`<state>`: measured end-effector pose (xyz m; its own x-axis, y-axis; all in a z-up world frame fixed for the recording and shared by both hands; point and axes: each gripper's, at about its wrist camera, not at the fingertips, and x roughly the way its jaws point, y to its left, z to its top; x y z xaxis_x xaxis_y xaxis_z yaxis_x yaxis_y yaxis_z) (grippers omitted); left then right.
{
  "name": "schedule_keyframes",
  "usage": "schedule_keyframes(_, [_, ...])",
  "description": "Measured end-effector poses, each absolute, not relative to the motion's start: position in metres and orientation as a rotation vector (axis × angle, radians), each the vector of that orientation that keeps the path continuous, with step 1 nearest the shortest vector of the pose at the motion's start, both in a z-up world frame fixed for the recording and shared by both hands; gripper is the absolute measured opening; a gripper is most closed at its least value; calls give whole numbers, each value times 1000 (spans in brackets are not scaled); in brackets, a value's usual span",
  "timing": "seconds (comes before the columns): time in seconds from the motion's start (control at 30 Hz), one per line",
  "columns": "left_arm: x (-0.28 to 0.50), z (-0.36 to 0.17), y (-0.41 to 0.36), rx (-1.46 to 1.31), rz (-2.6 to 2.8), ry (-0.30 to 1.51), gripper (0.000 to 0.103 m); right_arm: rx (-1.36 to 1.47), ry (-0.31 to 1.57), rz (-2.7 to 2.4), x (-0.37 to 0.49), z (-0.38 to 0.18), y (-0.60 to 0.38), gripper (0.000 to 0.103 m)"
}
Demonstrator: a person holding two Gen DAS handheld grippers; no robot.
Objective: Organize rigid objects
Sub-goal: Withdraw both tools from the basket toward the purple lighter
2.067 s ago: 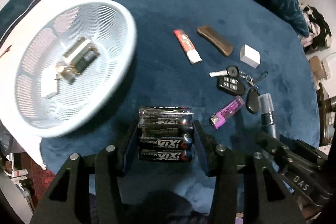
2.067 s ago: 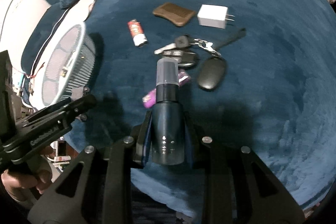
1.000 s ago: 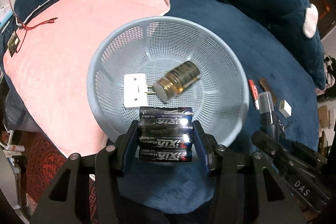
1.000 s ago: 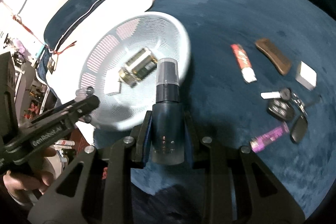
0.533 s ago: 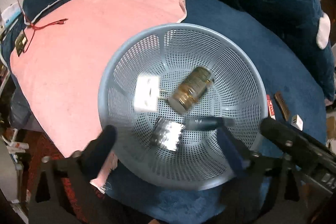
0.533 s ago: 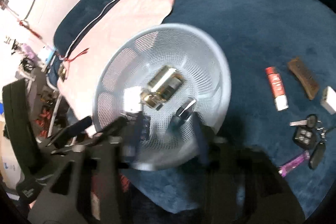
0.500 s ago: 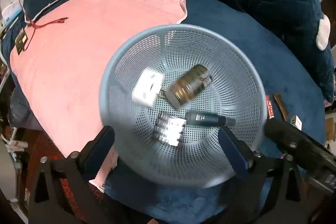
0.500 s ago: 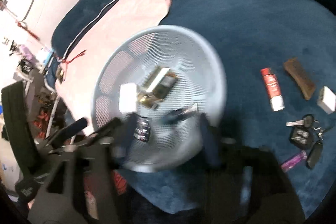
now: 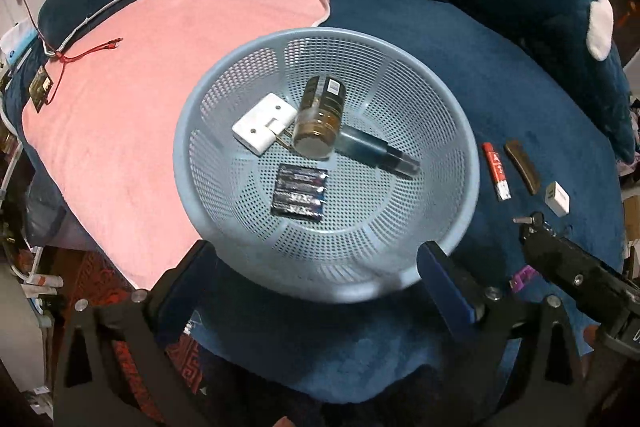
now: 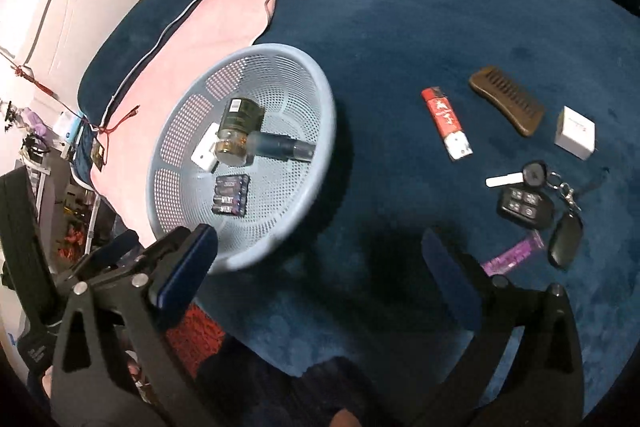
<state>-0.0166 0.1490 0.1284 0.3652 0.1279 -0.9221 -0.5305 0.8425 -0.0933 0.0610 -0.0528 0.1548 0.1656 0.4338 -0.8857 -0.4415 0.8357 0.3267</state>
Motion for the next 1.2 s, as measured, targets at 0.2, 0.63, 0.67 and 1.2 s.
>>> schedule_keyframes(0.2, [-20, 136, 133, -403, 426, 1122, 101, -19, 1244, 624, 54, 162, -67, 103])
schedule_keyframes(0.63, [-8, 140, 71, -349, 347, 1140, 101, 18, 1244, 581, 42, 165, -124, 103])
schedule_keyframes(0.67, [-6, 140, 64, -342, 337, 1141, 101, 25, 1248, 571, 42, 164, -132, 103])
schedule_keyframes(1.2, [40, 109, -28, -259, 162, 1222, 101, 127, 1288, 385, 53, 143, -239, 103])
